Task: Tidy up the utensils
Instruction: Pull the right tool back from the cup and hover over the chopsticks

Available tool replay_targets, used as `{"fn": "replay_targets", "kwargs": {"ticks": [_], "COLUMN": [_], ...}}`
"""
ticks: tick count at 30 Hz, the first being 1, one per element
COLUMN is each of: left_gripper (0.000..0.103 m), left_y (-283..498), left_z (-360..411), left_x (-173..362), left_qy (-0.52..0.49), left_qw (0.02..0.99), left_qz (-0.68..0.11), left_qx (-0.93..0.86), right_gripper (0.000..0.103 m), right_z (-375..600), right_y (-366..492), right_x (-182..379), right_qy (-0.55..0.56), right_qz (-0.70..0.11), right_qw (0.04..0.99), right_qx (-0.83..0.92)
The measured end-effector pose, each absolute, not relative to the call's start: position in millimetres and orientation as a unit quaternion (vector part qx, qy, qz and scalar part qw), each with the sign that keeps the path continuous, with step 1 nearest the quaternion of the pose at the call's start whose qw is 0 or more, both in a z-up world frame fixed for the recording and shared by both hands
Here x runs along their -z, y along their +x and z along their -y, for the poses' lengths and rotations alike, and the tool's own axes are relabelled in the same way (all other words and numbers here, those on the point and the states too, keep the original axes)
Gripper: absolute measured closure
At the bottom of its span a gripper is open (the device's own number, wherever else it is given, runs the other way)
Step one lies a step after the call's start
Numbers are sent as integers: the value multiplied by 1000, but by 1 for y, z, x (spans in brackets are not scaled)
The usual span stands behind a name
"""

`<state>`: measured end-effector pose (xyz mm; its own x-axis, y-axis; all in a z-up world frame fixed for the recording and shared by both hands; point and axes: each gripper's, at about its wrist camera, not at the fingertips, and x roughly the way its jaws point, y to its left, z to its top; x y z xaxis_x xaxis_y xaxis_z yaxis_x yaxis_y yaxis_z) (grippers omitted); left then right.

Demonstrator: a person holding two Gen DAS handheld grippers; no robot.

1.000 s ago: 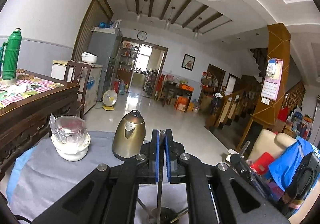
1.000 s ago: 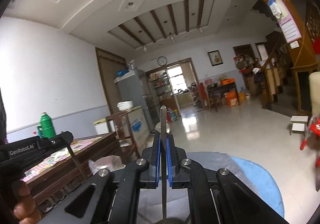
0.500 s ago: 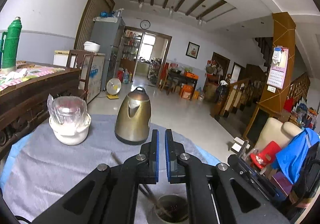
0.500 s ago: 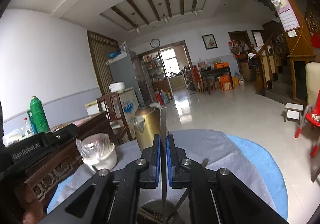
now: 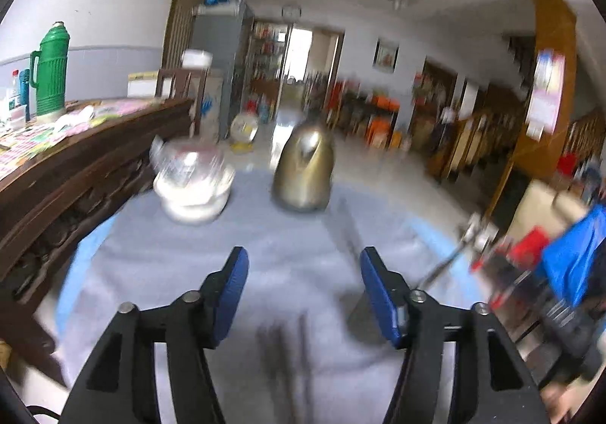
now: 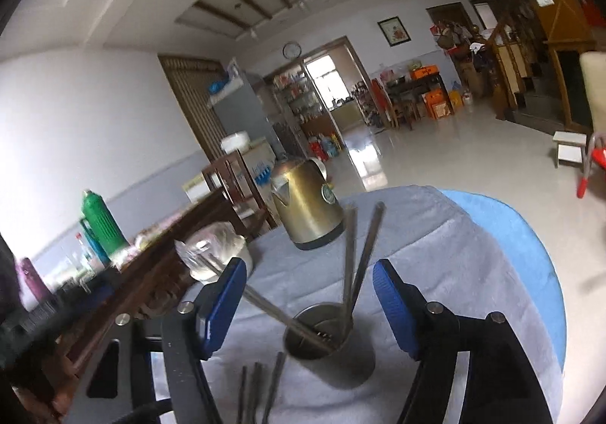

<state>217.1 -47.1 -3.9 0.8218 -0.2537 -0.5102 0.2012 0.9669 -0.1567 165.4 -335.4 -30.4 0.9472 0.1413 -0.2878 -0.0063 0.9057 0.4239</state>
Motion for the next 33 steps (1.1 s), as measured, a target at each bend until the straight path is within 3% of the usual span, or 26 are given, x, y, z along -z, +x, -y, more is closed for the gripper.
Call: {"fn": "replay_targets", "kwargs": {"ticks": [9,18,33], "left_gripper": [38,35,31], "left_y": [184,152,129], "left_z": [22,15,14], "left_x": [75,67,65], "left_qy": [-18,48,89], "left_qw": [916,929,928], "left_qz": [-392,-366,-363], "left_qx": [77,19,-2], "right_gripper": [33,32,32], "right_z": [307,269,250], "right_y": [116,114,95], "right_x": [70,94,83], "right_qy": [195,187,169], "right_qz": [-216,-266,-265], "right_qw": [953,942,945], "right_qx": [-81,-88,-84]}}
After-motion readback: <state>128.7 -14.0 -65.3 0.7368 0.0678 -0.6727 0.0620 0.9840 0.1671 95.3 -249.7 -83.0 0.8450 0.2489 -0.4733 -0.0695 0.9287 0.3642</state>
